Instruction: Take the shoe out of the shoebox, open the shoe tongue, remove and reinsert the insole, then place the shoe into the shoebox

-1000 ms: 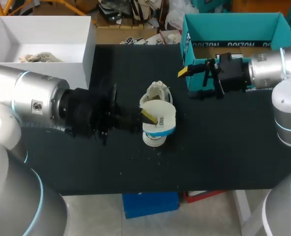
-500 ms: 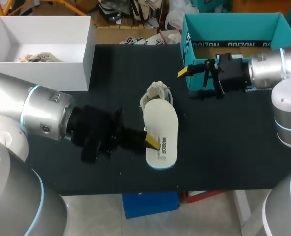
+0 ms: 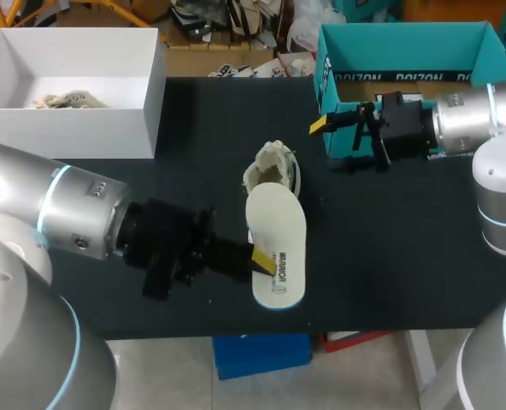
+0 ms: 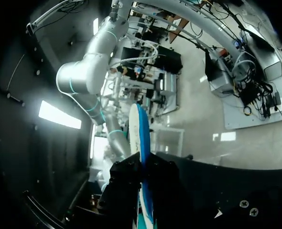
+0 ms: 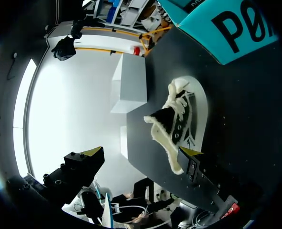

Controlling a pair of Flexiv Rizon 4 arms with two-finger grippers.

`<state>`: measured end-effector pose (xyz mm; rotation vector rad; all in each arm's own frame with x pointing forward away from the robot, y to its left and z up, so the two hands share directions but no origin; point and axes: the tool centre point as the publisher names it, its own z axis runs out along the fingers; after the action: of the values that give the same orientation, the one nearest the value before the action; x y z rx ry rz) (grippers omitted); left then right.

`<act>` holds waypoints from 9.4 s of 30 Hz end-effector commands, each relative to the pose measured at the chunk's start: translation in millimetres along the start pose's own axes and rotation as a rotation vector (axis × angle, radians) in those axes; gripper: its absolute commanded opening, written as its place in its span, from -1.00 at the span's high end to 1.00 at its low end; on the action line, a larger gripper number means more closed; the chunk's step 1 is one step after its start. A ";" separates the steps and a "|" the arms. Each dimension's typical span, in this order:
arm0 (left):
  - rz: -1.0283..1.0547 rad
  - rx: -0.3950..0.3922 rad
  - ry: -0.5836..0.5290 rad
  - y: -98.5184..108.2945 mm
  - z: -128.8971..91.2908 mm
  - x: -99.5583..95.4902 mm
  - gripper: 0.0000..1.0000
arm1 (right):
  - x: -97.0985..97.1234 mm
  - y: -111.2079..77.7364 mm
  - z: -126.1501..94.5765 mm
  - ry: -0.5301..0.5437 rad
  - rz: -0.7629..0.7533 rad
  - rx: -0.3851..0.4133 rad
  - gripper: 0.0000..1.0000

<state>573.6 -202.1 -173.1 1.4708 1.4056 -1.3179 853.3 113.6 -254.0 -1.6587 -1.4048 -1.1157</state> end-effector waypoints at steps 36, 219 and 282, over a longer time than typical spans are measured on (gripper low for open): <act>0.382 -0.080 -0.033 173.6 -17.0 86.6 1.00 | -0.2 0.0 1.5 0.001 0.000 -0.002 -1.00; 0.041 -0.352 1.171 301.6 -56.7 4.7 -1.00 | 12.5 -40.5 78.5 0.269 -0.059 0.131 1.00; 0.064 -0.498 0.062 245.1 -79.1 76.3 -1.00 | 12.5 -40.5 78.5 0.269 -0.059 0.131 1.00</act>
<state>821.3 -140.8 -257.3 1.3551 1.6981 -0.7657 828.2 195.0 -274.7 -1.3251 -1.3297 -1.2026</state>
